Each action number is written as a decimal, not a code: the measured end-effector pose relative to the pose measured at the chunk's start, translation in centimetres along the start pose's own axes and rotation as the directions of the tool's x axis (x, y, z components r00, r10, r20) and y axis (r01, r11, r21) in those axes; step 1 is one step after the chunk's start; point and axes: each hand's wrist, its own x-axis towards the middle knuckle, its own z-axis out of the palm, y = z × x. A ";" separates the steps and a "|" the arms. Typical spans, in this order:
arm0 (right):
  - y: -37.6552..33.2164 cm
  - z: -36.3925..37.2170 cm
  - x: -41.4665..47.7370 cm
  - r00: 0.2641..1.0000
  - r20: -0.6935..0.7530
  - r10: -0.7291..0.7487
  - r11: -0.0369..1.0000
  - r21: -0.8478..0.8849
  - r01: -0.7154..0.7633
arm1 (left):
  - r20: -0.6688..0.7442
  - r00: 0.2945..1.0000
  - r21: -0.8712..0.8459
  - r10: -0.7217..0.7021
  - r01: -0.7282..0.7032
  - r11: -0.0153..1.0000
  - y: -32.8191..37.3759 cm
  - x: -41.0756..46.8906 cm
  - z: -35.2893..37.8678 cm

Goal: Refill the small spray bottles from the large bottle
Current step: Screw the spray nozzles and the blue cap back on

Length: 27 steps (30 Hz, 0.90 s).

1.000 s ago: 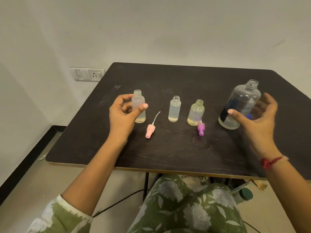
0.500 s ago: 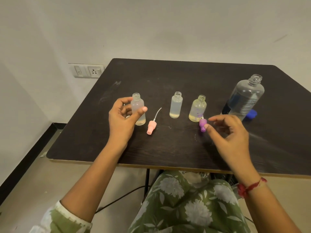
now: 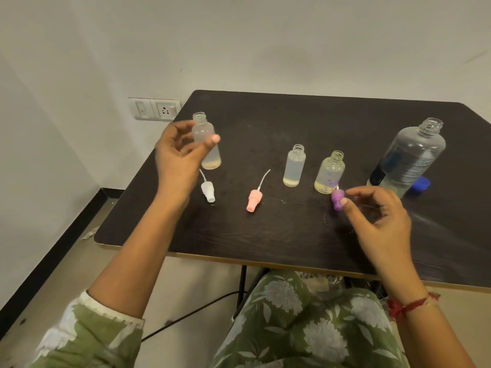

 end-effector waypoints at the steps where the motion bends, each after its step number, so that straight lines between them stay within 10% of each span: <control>1: 0.0 0.0 0.1 1.000 -0.011 -0.007 1.000 -0.006 0.007 | -0.023 1.000 0.015 0.000 0.000 1.000 -0.3 0.3 -0.6; 27: 1.4 1.5 1.9 0.978 0.085 0.189 0.950 -0.269 -0.160 | -0.007 0.989 0.159 -0.149 0.148 0.976 -5.3 0.3 -3.7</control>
